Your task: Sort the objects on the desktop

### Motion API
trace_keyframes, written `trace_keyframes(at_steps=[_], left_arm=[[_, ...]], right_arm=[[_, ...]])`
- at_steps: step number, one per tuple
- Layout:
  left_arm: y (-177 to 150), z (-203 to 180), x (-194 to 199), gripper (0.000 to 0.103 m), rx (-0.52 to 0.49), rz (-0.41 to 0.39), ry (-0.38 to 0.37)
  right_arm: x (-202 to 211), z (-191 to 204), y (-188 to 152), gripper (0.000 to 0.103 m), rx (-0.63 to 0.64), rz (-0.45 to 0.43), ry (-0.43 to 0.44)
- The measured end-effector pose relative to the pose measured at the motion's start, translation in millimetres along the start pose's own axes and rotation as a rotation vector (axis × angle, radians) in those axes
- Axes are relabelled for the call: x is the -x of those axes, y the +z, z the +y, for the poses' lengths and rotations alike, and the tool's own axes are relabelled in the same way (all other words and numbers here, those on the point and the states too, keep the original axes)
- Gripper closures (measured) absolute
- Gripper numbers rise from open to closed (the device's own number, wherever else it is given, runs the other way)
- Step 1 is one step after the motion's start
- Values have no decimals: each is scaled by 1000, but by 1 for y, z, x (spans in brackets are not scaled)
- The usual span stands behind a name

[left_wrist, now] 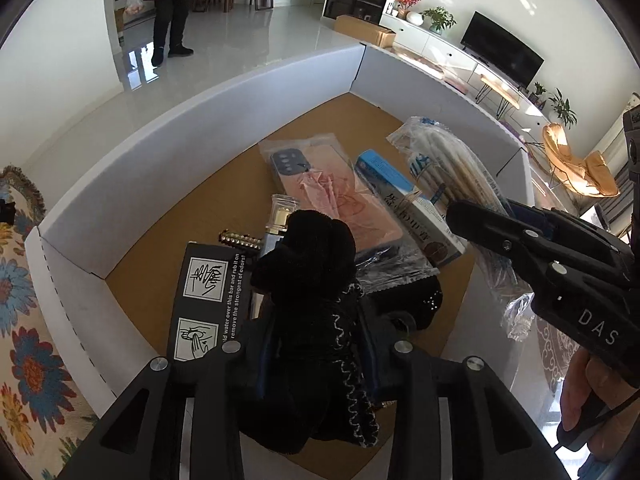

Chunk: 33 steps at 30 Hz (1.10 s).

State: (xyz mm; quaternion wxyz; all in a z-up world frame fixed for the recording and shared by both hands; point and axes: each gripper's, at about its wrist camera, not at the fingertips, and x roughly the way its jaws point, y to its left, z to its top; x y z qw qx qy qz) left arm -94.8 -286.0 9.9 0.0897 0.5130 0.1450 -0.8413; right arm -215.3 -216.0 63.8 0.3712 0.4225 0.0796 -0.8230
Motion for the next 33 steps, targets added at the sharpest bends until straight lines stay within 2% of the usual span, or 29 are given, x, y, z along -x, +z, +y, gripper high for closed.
trace_keyframes(at_steps=[1,2,3,4,5,7,10,15,25,33], left_arm=[[-1,1,-5,43,7,19,17],[-3,2,-9,32,12,24,31],[-7,3,-9,24,10,14,39],[-9,1,-6,23,-6,-2,39],[-10,0,-4,23,-11,-17,48],[-10,0,0,19,-3,-42,71],[-11,2,3,18,18,-60,82],[-15,3,5,18,54,-69,61],[-39,-39,34,18,-30,-146,49],[-55,-68,49,18,-71,-169,41]], right_arm=[[-15,0,0,67,-7,36,1],[-29,-1,-3,52,-14,73,-3],[-37,0,-5,42,-17,93,-10],[-41,0,-8,26,-17,91,-16],[-40,1,-10,23,-15,74,-16],[-33,1,-16,21,-14,42,-7],[-22,-5,-17,20,-22,6,-13],[10,-14,-21,13,-56,-51,-21],[63,-31,-48,10,-97,-108,-31],[86,-42,-75,9,-115,-120,-38]])
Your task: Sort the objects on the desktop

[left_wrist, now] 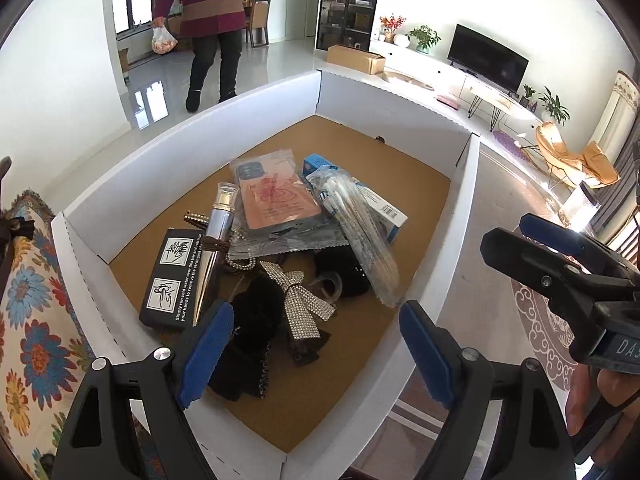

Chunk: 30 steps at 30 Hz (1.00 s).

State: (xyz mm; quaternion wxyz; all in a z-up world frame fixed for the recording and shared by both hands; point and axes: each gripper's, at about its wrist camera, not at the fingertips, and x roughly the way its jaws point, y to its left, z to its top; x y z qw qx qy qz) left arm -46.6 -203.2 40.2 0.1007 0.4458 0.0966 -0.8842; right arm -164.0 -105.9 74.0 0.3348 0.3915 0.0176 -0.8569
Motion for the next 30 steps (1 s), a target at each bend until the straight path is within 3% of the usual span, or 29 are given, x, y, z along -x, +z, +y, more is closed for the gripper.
trace_keyframes(at_steps=[14,30], left_arm=[[-22,-36,16,18,-31,-20,-39],[-64,-91,31,18,-118,-31,-111]], right_arm=[[15,-22,-33,9,-31,18,0],[35,-66,-83,8,-165,7,-13]])
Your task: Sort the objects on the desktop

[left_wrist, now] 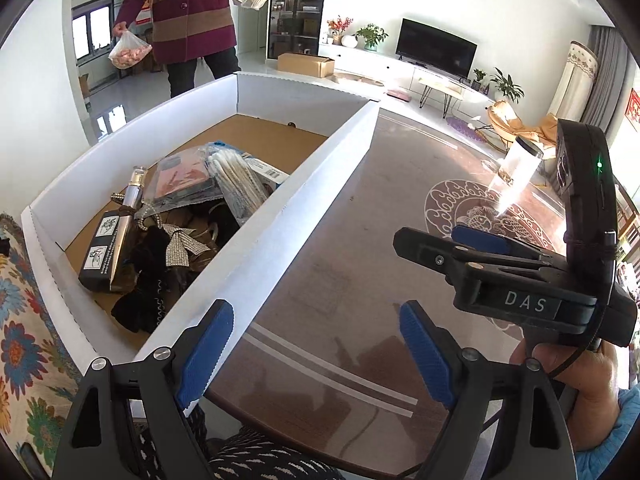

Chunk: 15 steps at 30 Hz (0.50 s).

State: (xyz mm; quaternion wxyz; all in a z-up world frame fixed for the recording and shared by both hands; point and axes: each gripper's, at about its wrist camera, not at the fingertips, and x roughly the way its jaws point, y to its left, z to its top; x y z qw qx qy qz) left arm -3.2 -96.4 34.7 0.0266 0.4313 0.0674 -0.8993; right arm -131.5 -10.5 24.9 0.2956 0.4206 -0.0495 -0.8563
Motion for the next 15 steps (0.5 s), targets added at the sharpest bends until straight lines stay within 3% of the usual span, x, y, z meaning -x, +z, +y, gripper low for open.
trace_keyframes(at_steps=[10,15], left_arm=[[-23,-46,-53,18,-56,82,-30],[-27,-65,-92,18,-56,161,-54]], right_arm=[[11,-52,-48,8,-55,23,-167],[15,-78,-71,9,-72,65,-256]])
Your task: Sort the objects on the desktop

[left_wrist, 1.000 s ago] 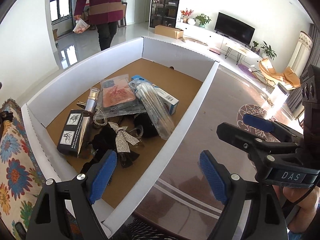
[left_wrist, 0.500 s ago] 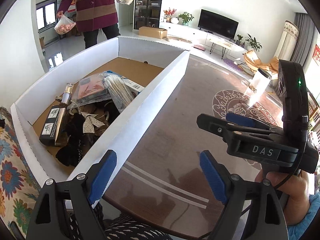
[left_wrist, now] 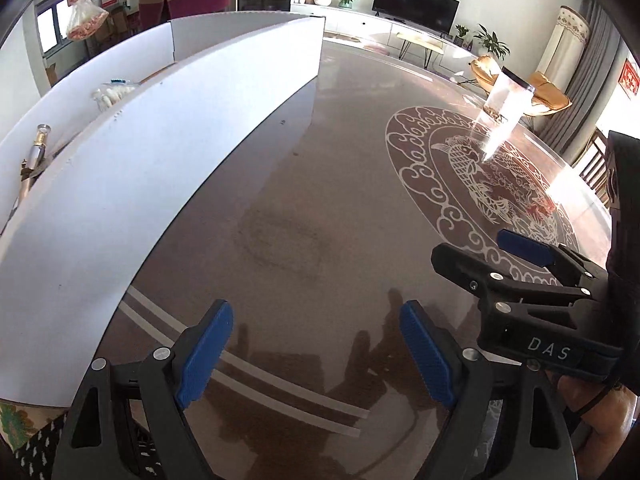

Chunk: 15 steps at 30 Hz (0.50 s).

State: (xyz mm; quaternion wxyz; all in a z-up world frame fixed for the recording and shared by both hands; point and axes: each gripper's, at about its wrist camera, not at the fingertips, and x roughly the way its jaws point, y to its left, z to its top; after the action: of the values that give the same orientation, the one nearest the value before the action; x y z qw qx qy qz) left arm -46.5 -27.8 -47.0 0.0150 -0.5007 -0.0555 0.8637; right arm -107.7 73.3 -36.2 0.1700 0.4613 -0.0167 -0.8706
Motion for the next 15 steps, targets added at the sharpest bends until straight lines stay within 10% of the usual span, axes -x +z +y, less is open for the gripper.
trace_keyframes(at_steps=[15], left_arm=[[1,-25,-33,0,-35,-11,107]], right_arm=[[13,-49,-31,8,13,-7,-186]])
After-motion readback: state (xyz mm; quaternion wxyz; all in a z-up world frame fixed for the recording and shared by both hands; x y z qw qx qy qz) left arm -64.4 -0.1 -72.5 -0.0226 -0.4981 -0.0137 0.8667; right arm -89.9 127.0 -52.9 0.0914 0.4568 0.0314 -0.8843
